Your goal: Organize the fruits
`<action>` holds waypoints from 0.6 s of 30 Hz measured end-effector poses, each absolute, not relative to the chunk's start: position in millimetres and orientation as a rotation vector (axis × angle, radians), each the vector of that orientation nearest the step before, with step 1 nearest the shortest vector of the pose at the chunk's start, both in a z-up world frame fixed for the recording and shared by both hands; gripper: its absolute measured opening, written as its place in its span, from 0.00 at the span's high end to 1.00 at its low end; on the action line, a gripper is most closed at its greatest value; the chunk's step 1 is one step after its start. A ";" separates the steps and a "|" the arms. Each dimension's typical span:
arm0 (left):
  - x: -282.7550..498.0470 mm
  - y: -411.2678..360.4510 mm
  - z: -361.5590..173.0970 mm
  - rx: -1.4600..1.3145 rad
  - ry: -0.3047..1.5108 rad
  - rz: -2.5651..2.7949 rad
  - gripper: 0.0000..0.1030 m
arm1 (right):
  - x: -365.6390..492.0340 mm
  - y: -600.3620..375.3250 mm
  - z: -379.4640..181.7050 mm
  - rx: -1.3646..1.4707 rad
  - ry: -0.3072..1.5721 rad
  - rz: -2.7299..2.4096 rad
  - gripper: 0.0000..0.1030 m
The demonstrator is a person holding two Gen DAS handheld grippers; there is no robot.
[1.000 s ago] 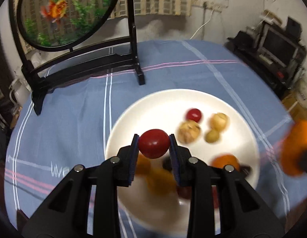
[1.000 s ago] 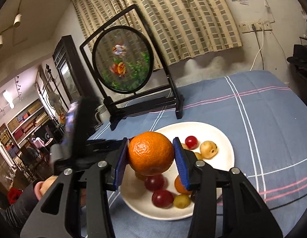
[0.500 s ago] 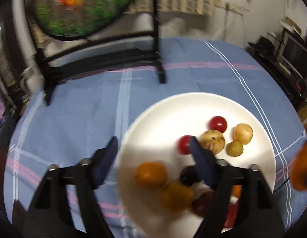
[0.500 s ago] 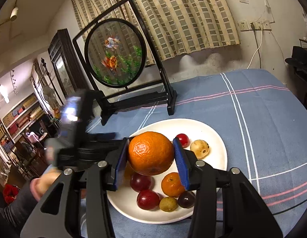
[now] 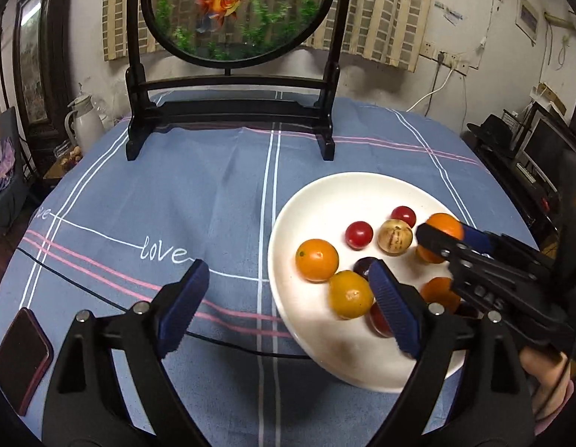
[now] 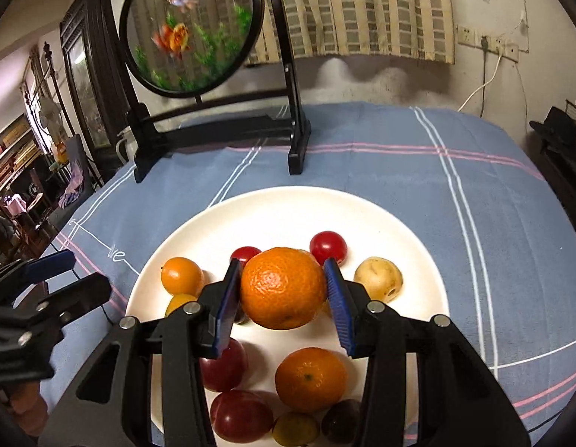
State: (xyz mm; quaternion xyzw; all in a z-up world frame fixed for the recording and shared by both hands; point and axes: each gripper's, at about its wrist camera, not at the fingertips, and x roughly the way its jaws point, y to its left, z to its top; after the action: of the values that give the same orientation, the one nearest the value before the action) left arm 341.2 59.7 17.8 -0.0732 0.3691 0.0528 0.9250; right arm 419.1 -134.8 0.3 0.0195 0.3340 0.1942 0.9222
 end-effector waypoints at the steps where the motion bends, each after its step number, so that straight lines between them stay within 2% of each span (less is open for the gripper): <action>1: 340.1 59.3 18.1 -0.145 0.753 0.114 0.13 | 422.1 -134.7 -0.5 0.040 0.694 0.396 0.56; 12: 338.0 65.3 14.8 -0.160 0.744 0.127 0.10 | 434.3 -125.7 -9.1 0.014 0.737 0.398 0.55; 15: 338.1 65.7 14.7 -0.163 0.749 0.126 0.10 | 431.5 -126.8 -6.2 0.018 0.728 0.398 0.41; 18: 336.2 66.2 17.3 -0.167 0.743 0.122 0.10 | 423.9 -128.4 2.5 0.008 0.697 0.386 0.40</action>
State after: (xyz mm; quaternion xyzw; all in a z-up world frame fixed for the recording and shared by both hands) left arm 336.2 66.2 17.3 -0.0815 0.3623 0.0594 0.9266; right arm 423.9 -128.4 2.5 0.0039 0.3392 0.1880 0.9217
